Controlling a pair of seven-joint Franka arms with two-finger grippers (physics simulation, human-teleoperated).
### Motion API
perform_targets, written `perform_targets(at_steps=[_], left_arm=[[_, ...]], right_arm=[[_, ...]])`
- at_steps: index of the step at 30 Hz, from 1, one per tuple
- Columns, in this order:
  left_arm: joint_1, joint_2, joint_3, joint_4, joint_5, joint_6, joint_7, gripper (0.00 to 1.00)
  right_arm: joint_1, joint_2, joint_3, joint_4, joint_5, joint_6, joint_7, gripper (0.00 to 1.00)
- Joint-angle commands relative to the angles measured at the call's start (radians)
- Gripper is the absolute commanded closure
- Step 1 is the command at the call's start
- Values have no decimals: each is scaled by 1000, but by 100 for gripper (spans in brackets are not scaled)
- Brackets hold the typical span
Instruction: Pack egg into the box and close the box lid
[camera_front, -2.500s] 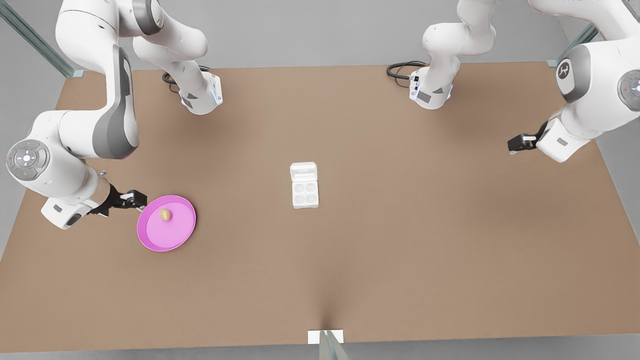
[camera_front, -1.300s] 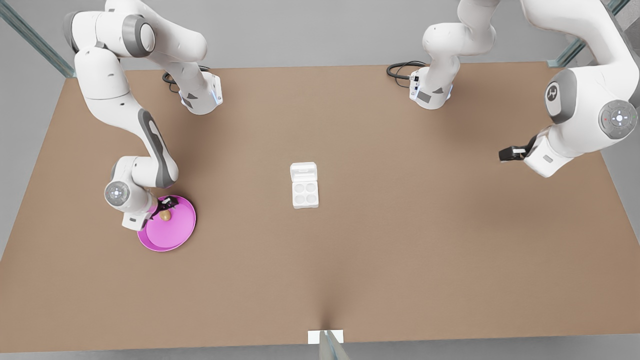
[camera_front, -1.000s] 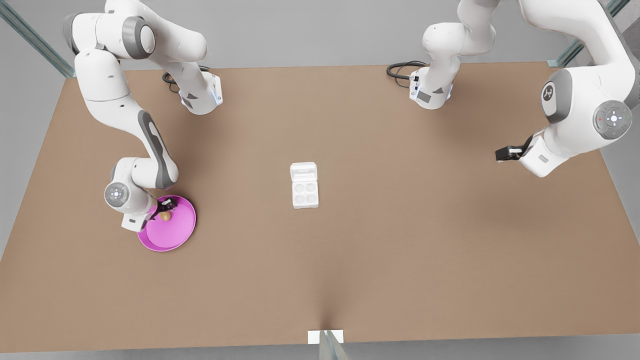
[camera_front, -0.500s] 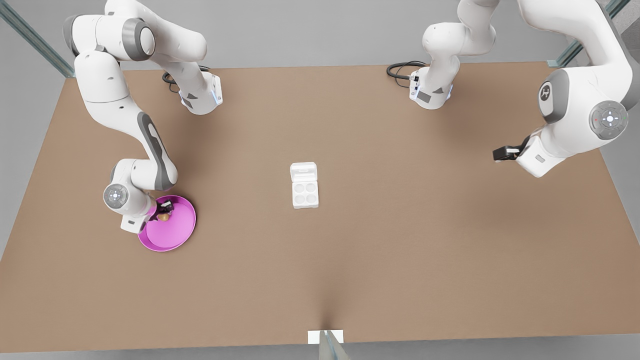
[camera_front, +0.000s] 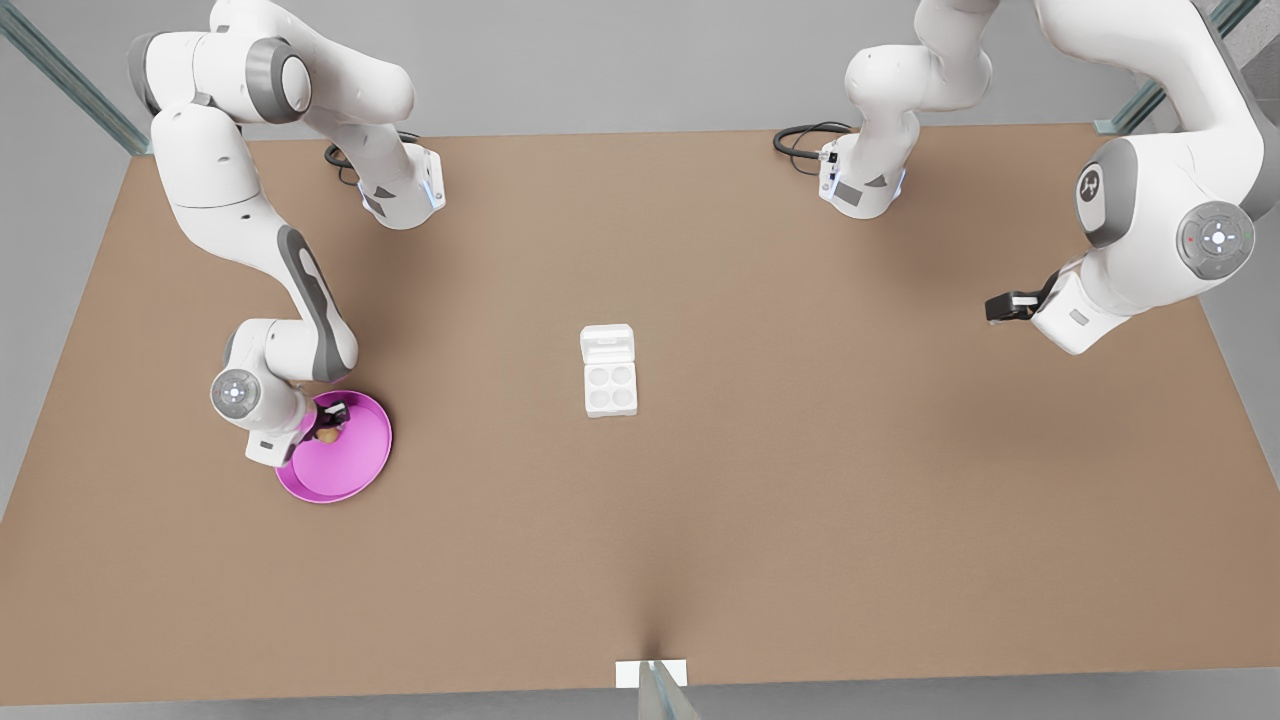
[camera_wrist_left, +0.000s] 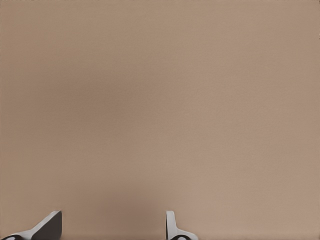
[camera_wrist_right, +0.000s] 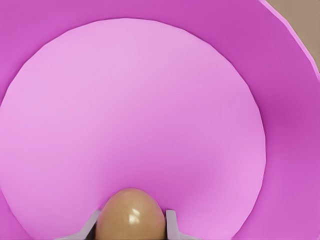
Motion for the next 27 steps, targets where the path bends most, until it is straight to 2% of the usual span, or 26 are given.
perform_targets(at_steps=[1, 13, 16, 17, 20, 27], left_arm=[[1, 0, 0, 2, 0, 0, 0, 0], [1, 0, 0, 0, 0, -2, 0, 0], [1, 0, 0, 0, 0, 0, 0, 0], [1, 0, 0, 0, 0, 0, 0, 0], [1, 0, 0, 0, 0, 0, 0, 0], [1, 0, 0, 2, 0, 8, 0, 0]], right_arm=[[0, 0, 0, 0, 0, 0, 0, 46], [3, -15, 0, 9, 0, -12, -3, 46], [11, -17, 2, 51, 6, -37, 0, 46], [12, -12, 6, 106, 6, -97, 0, 46], [126, 1, 6, 196, 89, -150, 64, 46], [521, 28, 8, 268, 288, -160, 410, 46]])
